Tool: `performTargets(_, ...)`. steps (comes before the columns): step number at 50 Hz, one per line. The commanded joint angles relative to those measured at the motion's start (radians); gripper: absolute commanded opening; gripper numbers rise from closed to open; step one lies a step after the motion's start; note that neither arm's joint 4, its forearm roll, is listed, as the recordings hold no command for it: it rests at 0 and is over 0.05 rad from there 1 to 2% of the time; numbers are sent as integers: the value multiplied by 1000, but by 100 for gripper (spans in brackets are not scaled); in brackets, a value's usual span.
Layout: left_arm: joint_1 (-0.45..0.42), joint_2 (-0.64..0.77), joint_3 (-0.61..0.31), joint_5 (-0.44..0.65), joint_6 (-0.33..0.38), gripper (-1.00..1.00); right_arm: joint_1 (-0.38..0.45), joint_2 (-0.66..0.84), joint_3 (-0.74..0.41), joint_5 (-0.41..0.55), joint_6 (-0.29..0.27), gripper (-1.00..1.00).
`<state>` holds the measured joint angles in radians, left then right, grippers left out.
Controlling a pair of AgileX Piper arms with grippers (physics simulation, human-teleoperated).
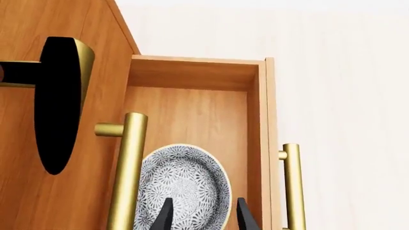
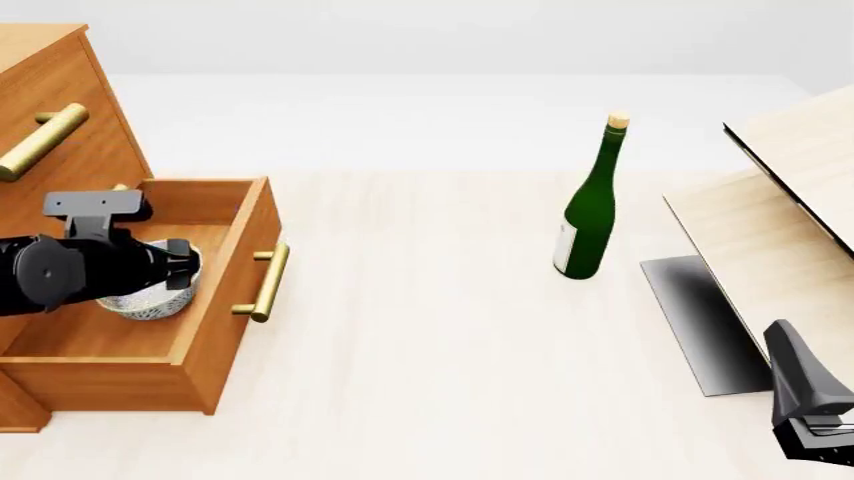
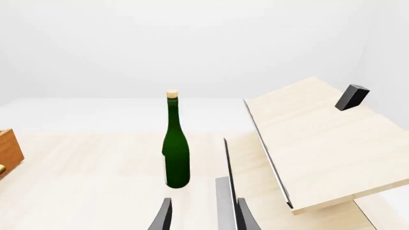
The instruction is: Put the bowl in the bottom drawer of the cabinet.
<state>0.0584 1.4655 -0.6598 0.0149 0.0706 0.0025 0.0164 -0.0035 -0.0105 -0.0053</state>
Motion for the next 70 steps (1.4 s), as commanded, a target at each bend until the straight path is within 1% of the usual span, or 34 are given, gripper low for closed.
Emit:
performTargets(1, 4, 4, -7, -1, 1, 100, 0, 0, 0, 0, 0, 100)
performTargets(12, -4, -12, -7, 6, -12, 100, 0, 0, 0, 0, 0, 100)
performTargets(14, -38, -24, -16, 9, -44, 100, 0, 0, 0, 0, 0, 100)
performTargets(15, -24, -25, -15, 14, -35, 100, 0, 0, 0, 0, 0, 100)
performTargets(18, -30, -32, -18, 14, -52, 100, 0, 0, 0, 0, 0, 100)
performTargets(20, -35, -43, -25, 23, -88, 100, 0, 0, 0, 0, 0, 100)
performTargets(21, -25, -42, -12, 6, -72, 100, 0, 0, 0, 0, 0, 100)
performTargets(24, -35, -58, -14, 12, -84, 100, 0, 0, 0, 0, 0, 100)
performTargets(25, -41, -59, -16, 13, -97, 100, 0, 0, 0, 0, 0, 100)
performTargets(26, -44, -76, -26, 38, -103, 100, 0, 0, 0, 0, 0, 100)
performTargets(27, -46, -68, -17, 21, -110, 100, 0, 0, 0, 0, 0, 100)
performTargets(29, -61, -68, -23, 28, -154, 100, 0, 0, 0, 0, 0, 100)
performTargets(31, -61, -84, -26, 40, -148, 100, 0, 0, 0, 0, 0, 100)
performTargets(32, -72, -70, -18, 16, -177, 100, 0, 0, 0, 0, 0, 100)
performTargets(33, -69, -86, -23, 31, -174, 100, 0, 0, 0, 0, 0, 100)
performTargets(35, -78, -79, -18, 18, -202, 100, 0, 0, 0, 0, 0, 100)
performTargets(36, -77, -83, -15, 15, -196, 100, 0, 0, 0, 0, 0, 100)
performTargets(37, -80, -104, -28, 43, -210, 100, 0, 0, 0, 0, 0, 100)
performTargets(38, -87, -97, -23, 29, -218, 100, 0, 0, 0, 0, 0, 100)
performTargets(40, -90, -122, -37, 60, -221, 100, 0, 0, 0, 0, 0, 100)
performTargets(41, -96, -111, -24, 32, -227, 100, 0, 0, 0, 0, 0, 100)
performTargets(43, -98, -133, -37, 63, -233, 100, 0, 0, 0, 0, 0, 100)
performTargets(44, -102, -125, -25, 40, -234, 100, 0, 0, 0, 0, 0, 100)
performTargets(48, -120, -154, -38, 61, -246, 100, 0, 0, 0, 0, 0, 100)
performTargets(52, -130, -163, -17, 22, -258, 100, 0, 0, 0, 0, 0, 100)
performTargets(70, -193, -240, -22, 7, -288, 100, 0, 0, 0, 0, 0, 100)
